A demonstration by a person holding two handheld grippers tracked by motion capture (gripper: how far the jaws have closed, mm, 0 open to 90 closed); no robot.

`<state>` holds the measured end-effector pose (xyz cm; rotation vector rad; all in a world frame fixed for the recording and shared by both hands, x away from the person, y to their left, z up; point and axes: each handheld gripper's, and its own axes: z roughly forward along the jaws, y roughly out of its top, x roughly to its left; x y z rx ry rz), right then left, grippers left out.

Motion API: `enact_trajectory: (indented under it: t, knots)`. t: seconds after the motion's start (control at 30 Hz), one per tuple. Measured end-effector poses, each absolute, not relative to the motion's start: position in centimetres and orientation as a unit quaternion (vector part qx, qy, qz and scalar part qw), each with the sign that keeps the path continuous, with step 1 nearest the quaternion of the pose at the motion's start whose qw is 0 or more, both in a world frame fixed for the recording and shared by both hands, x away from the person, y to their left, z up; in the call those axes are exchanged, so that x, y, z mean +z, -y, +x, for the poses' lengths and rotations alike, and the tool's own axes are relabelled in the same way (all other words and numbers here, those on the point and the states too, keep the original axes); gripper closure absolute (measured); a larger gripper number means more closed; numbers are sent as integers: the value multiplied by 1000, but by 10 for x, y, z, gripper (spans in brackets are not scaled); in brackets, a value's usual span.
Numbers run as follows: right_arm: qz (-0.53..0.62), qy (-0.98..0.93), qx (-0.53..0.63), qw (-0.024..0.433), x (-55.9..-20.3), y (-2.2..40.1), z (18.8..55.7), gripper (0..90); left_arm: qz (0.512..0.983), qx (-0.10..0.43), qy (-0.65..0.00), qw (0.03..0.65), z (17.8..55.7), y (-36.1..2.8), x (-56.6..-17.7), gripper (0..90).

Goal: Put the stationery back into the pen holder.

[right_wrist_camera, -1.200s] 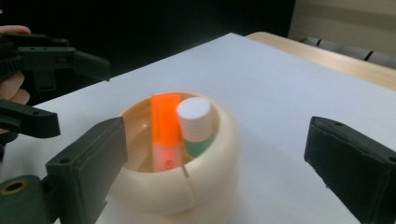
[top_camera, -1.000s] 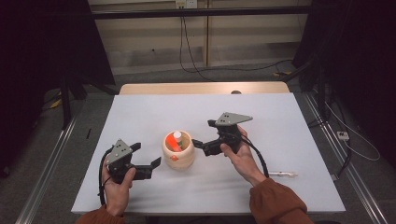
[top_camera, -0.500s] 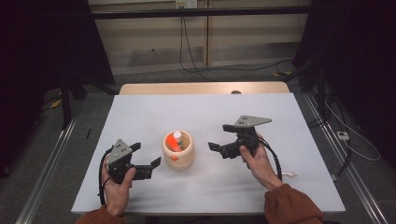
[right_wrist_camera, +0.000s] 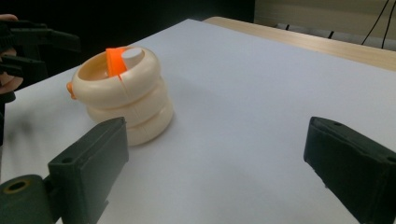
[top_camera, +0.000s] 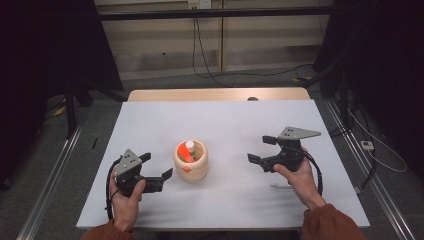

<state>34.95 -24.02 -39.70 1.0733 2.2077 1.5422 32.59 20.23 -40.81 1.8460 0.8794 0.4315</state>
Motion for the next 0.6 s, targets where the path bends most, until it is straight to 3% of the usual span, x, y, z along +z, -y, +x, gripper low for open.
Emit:
enact_trajectory:
  t: [0.6]
  knots:
    - [376,-776,490,126,-399,287,337,106,763,179,-366,502,326,-202,-408,54]
